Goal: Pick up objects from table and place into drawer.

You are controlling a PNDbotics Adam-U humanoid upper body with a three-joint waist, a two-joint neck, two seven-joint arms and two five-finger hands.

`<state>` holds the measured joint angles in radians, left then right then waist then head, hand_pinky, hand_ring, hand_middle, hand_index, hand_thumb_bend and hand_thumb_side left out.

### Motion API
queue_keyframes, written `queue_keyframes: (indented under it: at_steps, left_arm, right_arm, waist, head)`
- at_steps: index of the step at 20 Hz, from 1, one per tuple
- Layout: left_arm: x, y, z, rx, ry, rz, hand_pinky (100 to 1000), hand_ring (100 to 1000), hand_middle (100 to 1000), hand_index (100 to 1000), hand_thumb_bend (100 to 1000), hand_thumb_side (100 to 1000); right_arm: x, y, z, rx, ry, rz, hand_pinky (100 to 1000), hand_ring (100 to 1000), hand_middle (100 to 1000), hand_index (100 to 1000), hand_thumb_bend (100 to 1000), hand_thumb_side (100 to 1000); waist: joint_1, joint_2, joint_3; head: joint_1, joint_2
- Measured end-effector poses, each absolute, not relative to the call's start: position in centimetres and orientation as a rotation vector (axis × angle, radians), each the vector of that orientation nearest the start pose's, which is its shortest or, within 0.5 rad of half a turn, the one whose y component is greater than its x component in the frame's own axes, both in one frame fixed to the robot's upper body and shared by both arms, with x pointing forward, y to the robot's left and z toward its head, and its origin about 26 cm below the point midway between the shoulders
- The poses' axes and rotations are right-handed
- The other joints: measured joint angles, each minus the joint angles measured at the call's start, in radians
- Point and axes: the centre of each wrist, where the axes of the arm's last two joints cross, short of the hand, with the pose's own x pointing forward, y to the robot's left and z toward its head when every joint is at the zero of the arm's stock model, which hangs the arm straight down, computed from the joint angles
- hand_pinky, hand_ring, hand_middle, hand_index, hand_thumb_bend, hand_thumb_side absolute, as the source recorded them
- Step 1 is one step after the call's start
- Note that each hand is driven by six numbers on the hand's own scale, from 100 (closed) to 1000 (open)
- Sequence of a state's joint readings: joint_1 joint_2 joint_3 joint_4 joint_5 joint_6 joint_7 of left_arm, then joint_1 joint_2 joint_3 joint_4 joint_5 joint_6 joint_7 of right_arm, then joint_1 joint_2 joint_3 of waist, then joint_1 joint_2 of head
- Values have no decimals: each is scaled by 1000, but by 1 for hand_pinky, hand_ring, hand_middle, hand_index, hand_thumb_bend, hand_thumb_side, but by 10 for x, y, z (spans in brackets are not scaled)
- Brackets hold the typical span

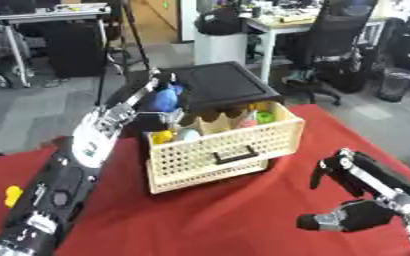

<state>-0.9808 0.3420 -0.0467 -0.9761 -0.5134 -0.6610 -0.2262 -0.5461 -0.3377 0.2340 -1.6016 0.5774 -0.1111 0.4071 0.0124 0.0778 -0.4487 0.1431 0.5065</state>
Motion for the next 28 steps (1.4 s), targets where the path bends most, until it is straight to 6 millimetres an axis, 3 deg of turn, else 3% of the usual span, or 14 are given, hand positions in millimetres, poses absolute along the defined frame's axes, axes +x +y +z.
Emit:
queue_keyframes:
  at_steps: [8,20,28]
  left_arm:
    - [482,245,214,-601,3081,1735,372,520,517,771,100,100]
    - [482,242,213,-446,3200,1483,387,524,517,769,100,100]
    - [483,242,220,-403,3217,1416,397,527,519,770,100,100]
  right_arm:
    - [374,-204,168,-417,-1856,1393,136,100,100,526,872,640]
    - [374,-201,170,-406,-1868,1394,137,100,100,525,869,643]
    - [375,-193,176,-393,-1894,1411,140,100,100,524,865,642]
  waist:
    - [1,0,0]
    - [8,2,-16]
    - [46,21,-62]
  head:
    - [0,0]
    - [-3,-1]
    - [19,-27]
